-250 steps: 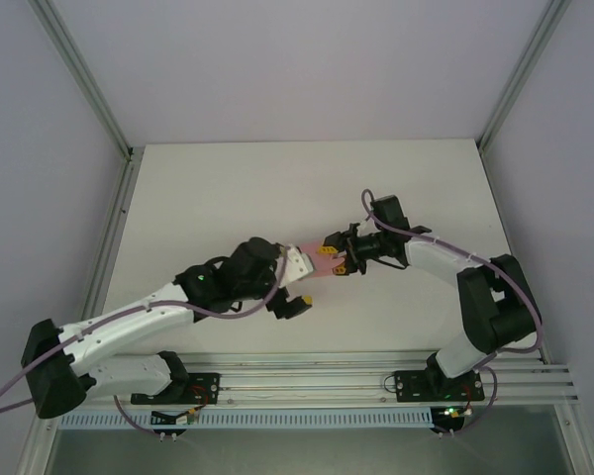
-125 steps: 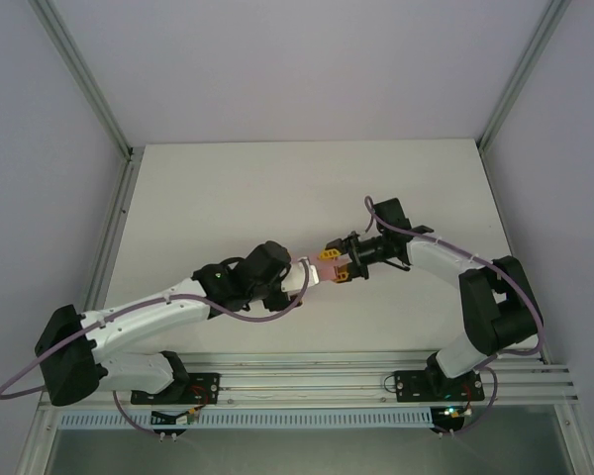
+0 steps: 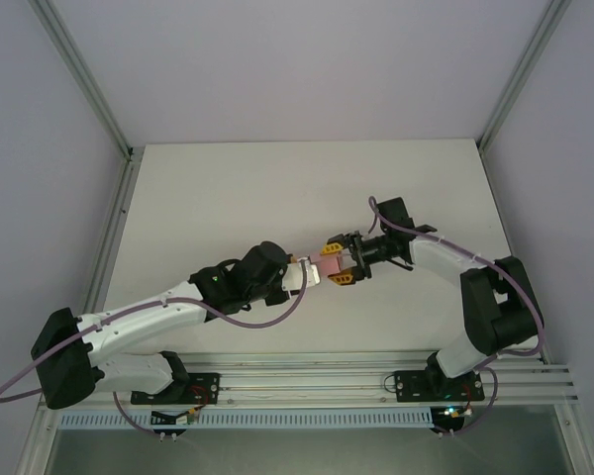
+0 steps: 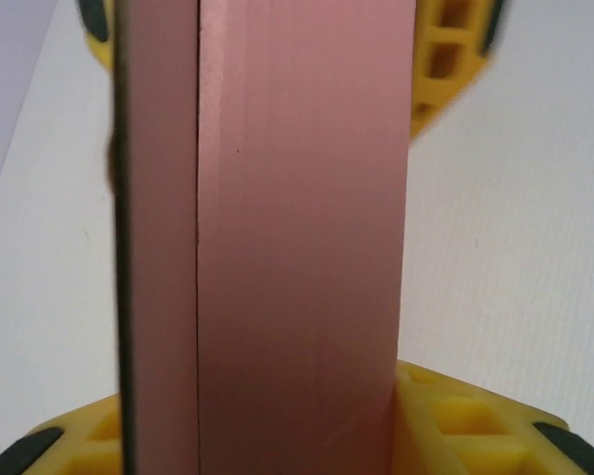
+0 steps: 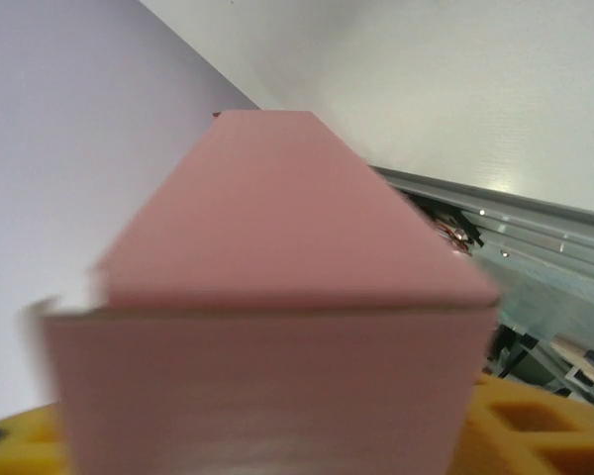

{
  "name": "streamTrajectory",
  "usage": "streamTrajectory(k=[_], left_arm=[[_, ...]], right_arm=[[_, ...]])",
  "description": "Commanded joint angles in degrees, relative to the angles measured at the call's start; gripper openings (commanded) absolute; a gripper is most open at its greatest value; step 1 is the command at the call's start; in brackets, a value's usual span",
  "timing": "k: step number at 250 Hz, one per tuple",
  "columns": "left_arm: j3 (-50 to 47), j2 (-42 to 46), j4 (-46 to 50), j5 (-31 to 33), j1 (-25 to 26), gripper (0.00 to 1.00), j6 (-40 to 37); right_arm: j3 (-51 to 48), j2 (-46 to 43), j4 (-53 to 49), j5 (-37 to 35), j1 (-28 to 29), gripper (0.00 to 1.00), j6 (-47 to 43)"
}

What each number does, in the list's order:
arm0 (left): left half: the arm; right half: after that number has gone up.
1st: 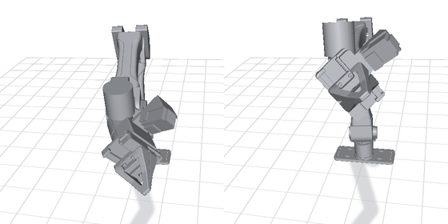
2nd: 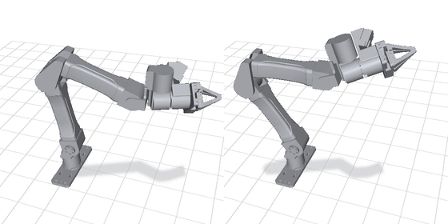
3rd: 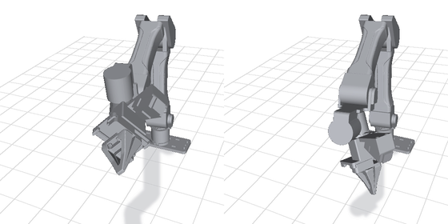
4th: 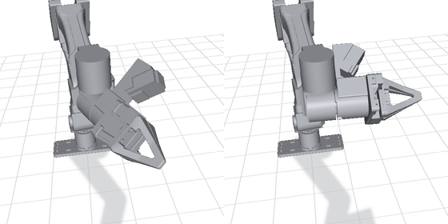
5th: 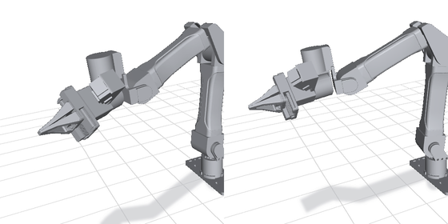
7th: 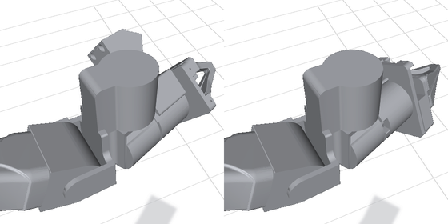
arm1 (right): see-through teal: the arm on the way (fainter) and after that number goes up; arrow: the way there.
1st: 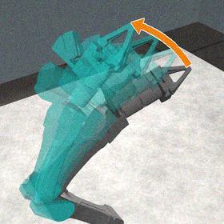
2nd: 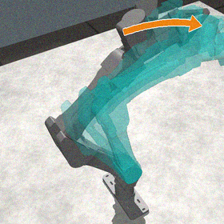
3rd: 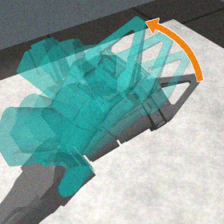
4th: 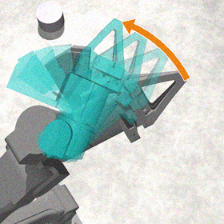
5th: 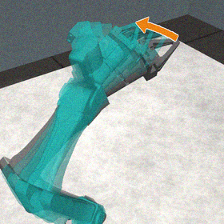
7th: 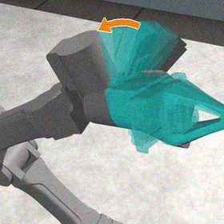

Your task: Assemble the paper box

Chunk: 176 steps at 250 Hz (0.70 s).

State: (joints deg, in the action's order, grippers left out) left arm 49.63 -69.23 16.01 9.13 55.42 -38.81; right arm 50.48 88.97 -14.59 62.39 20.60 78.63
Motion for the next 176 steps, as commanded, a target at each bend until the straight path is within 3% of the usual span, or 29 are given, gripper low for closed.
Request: streamTrajectory(k=[1, 22, 50, 72, 91, 114, 128, 153, 176], left_arm=[[-0.93, 1.63, -3.23, 0.23, -0.01, 0.34, 2.19], [-0.10, 1.00, -0.67, -0.67, -0.37, 0.34, 4.36], [1.84, -0.76, 6.63, -5.88, -3.33, 0.35, 6.75], [3.66, -2.76, 12.16, -11.07, -6.37, 0.36, 7.04], [4.53, -4.25, 16.18, -15.83, -8.69, 0.36, 5.33], [5.41, -5.96, 18.42, -22.40, -11.47, 0.37, 1.69], [6.78, -7.56, 19.11, -23.83, -12.88, 0.37, 0.18], [10.68, -11.38, 22.82, -26.67, -15.30, 0.37, -2.56], [14.47, -14.83, 26.81, -29.57, -16.22, 0.37, -5.19]], right_arm=[[1.18, -3.40, -3.21, -1.32, -1.00, 1.00, -4.26], [2.80, -6.57, -10.49, -8.84, -3.69, 1.00, -11.81], [4.62, -12.55, -18.54, -24.94, -8.45, 1.00, -24.59], [3.09, -20.25, -16.90, -40.28, -8.70, 1.00, -35.50], [-3.33, -29.18, -7.88, -47.83, -8.78, 1.00, -38.41], [-14.14, -38.81, 10.16, -45.38, -8.84, 1.00, -43.41], [-17.27, -41.22, 16.83, -38.77, -8.80, 1.00, -49.90], [-13.87, -38.94, 11.92, -27.29, -8.51, 1.00, -60.70], [-10.46, -35.64, 5.59, -25.65, -7.63, 1.00, -70.26]])
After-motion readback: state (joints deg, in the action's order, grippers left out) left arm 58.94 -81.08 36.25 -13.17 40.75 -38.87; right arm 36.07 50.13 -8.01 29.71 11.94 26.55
